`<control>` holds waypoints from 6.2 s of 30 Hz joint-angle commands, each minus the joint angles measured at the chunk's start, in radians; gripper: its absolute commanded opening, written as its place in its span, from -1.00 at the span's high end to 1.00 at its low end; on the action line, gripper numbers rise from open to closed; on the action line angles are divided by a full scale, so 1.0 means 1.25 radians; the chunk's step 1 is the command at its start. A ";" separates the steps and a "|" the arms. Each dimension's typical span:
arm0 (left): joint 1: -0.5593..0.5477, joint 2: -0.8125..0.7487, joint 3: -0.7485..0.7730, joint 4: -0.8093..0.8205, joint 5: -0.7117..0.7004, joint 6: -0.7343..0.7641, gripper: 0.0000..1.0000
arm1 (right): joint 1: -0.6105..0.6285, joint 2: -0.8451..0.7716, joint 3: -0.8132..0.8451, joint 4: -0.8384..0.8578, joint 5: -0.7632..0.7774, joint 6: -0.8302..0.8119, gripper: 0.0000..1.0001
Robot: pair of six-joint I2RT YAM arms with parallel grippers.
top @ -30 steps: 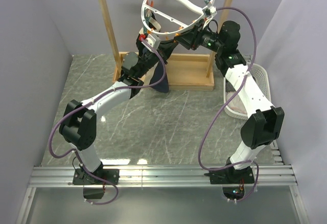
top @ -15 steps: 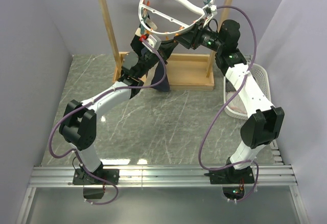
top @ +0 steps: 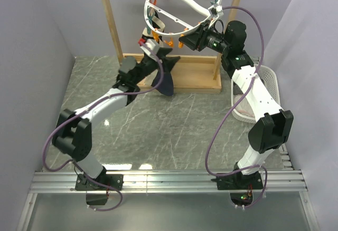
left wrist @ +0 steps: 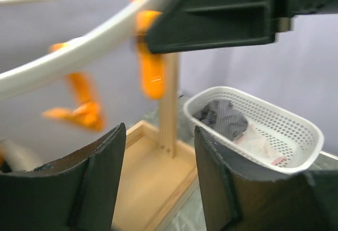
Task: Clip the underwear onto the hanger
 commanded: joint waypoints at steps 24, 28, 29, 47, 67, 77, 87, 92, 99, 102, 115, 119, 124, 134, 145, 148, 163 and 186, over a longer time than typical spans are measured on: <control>0.045 0.029 0.140 -0.024 -0.001 -0.010 0.04 | 0.013 -0.007 -0.009 0.105 -0.122 -0.294 1.00; 0.047 0.035 0.146 -0.009 -0.021 0.006 0.07 | 0.013 0.004 0.000 0.062 -0.107 -0.331 1.00; 0.047 0.038 0.150 -0.002 -0.031 0.010 0.07 | 0.013 0.007 0.000 0.048 -0.097 -0.332 1.00; 0.069 0.046 0.163 0.010 -0.039 0.022 0.07 | 0.021 0.056 0.087 -0.117 -0.008 -0.271 1.00; 0.036 0.098 0.195 0.003 0.076 -0.029 0.01 | 0.032 0.034 0.043 -0.029 0.002 -0.159 1.00; 0.019 0.120 0.216 -0.003 0.033 -0.022 0.70 | 0.039 0.028 0.035 -0.029 0.027 -0.119 0.99; 0.013 0.108 0.167 -0.015 0.027 0.001 0.99 | 0.039 0.050 0.083 -0.044 0.061 -0.049 0.20; 0.012 0.109 0.161 -0.011 0.026 0.000 0.99 | 0.037 0.051 0.088 -0.031 0.057 -0.019 0.06; 0.012 0.108 0.153 -0.011 0.027 0.006 0.99 | 0.029 0.059 0.102 -0.031 0.054 0.005 0.00; 0.012 0.106 0.150 -0.008 0.027 0.008 0.99 | 0.023 0.059 0.100 -0.020 0.057 0.020 0.00; 0.013 0.100 0.148 -0.013 0.047 0.009 0.77 | 0.019 0.066 0.105 -0.020 0.065 0.018 0.58; 0.029 0.087 0.144 -0.020 0.063 -0.034 0.36 | 0.021 0.052 0.073 0.002 0.050 -0.049 0.81; 0.070 0.061 0.145 -0.031 0.098 -0.113 0.01 | 0.021 0.041 0.046 0.024 0.026 -0.141 1.00; 0.111 0.007 0.104 -0.006 0.148 -0.199 -0.05 | 0.022 0.032 0.013 0.105 -0.052 -0.294 1.00; 0.167 -0.016 0.093 0.004 0.167 -0.287 -0.04 | 0.021 0.043 0.017 0.136 -0.049 -0.303 1.00; 0.188 -0.044 0.080 -0.029 0.164 -0.259 -0.06 | 0.019 0.066 0.066 0.091 0.014 -0.194 1.00; 0.305 -0.321 -0.353 -0.263 0.033 -0.175 -0.28 | 0.054 0.052 0.094 -0.050 0.238 0.000 1.00; 0.375 0.094 -0.377 0.167 0.290 -0.222 -0.70 | 0.053 0.050 0.102 -0.042 0.194 -0.012 1.00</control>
